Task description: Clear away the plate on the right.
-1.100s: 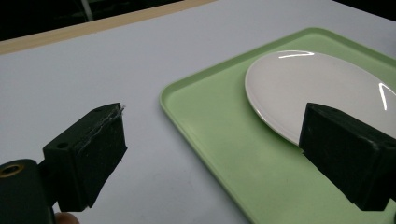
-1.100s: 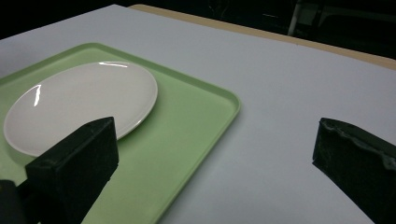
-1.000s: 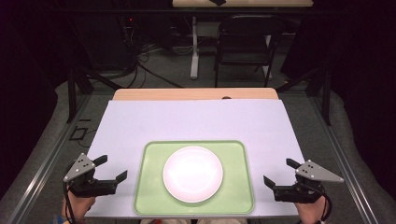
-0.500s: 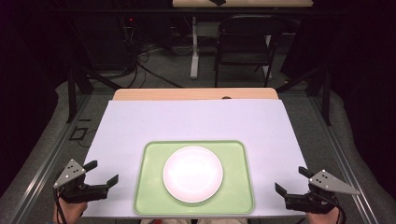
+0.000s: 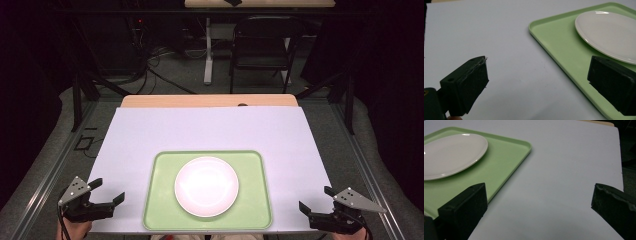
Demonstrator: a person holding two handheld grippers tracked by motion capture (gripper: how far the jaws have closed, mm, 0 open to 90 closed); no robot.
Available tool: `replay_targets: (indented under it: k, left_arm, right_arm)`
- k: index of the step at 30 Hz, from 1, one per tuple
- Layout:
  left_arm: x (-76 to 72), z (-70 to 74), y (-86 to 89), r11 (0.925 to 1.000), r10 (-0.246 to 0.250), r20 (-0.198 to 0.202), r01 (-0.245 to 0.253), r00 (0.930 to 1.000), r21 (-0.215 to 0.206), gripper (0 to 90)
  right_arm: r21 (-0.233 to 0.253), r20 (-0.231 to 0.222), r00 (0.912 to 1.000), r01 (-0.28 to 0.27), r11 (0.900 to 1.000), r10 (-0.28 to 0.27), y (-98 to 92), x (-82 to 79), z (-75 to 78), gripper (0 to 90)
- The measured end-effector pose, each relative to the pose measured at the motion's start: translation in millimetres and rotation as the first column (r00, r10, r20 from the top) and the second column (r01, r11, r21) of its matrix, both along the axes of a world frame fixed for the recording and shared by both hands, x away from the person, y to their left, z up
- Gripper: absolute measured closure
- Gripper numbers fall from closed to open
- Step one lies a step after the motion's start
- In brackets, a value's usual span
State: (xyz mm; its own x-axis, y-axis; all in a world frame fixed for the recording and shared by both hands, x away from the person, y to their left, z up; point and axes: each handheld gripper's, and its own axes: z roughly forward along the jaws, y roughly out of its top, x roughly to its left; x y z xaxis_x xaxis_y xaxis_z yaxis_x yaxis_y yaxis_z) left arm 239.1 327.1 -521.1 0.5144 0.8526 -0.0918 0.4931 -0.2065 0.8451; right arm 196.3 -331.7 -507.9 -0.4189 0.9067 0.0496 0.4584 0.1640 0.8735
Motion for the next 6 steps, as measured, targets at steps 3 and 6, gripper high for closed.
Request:
replay_targets:
  k: [3,6]
  left_arm:
    - [1.5,-2.2,1.6,0.9999,0.005,-0.005,-0.005,1.0000,-0.013,2.9]
    - [3.0,-4.2,1.9,0.9998,0.003,-0.020,-0.004,0.9998,-0.021,3.1]
  right_arm:
    - [-0.012,-0.018,0.9998,-0.008,1.000,0.008,1.4,0.8,-2.7,0.0]
    - [-0.025,-0.024,0.9996,-0.013,1.000,0.013,2.8,1.7,-3.6,0.0]
